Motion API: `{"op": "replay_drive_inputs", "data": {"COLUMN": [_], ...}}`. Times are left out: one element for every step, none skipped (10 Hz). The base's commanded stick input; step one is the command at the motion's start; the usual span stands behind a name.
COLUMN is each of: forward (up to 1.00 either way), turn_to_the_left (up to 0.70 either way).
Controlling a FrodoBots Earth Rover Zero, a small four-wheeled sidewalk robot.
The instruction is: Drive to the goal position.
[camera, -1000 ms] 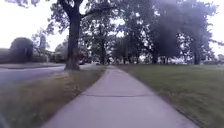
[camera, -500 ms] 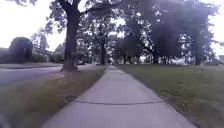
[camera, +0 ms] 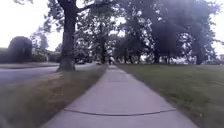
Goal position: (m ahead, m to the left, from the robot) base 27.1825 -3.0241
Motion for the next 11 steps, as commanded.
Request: {"op": "replay_drive_inputs", "data": {"forward": [0.70,0.70,0.70,0.70,0.70,0.70,0.70,0.70,0.70,0.70,0.70], "turn_to_the_left": [0.00,0.00,0.00,0.00,0.00,-0.05,-0.14,-0.14,-0.14,-0.14,-0.13]}}
